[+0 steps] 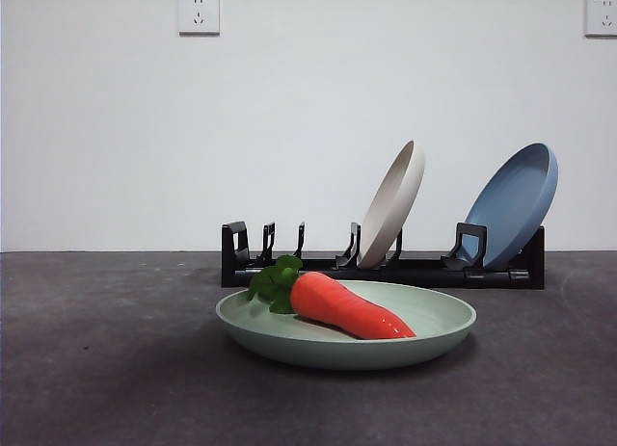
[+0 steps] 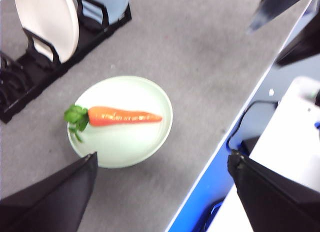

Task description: Take the green plate from the plate rack,put the plate on the table,take the carrot from the table,put the carrot in the plate

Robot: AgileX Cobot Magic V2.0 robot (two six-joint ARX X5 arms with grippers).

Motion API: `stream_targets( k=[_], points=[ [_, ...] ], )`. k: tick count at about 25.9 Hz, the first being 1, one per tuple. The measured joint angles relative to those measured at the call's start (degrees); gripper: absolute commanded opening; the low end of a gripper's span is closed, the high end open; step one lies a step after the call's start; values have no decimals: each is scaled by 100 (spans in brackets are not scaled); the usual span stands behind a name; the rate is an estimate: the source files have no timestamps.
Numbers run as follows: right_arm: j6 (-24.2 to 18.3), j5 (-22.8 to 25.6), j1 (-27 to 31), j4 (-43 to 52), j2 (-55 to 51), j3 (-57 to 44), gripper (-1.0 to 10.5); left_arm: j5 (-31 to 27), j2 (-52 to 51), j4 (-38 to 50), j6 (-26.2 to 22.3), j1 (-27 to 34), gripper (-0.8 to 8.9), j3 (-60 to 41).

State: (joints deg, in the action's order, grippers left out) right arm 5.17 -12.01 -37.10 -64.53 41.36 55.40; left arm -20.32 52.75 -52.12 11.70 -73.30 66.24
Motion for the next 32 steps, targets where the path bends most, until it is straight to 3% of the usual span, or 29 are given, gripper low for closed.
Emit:
stream_targets(
  k=[1, 4, 32],
  points=[
    [9, 0, 0, -57, -77, 0, 330, 61, 0, -68, 0, 0, 250, 0],
    [20, 2, 0, -140, -133, 0, -31, 149, 0, -122, 20, 0, -23, 0],
    [46, 7, 0, -146, -120, 0, 1, 118, 0, -120, 48, 0, -4, 0]
  ],
)
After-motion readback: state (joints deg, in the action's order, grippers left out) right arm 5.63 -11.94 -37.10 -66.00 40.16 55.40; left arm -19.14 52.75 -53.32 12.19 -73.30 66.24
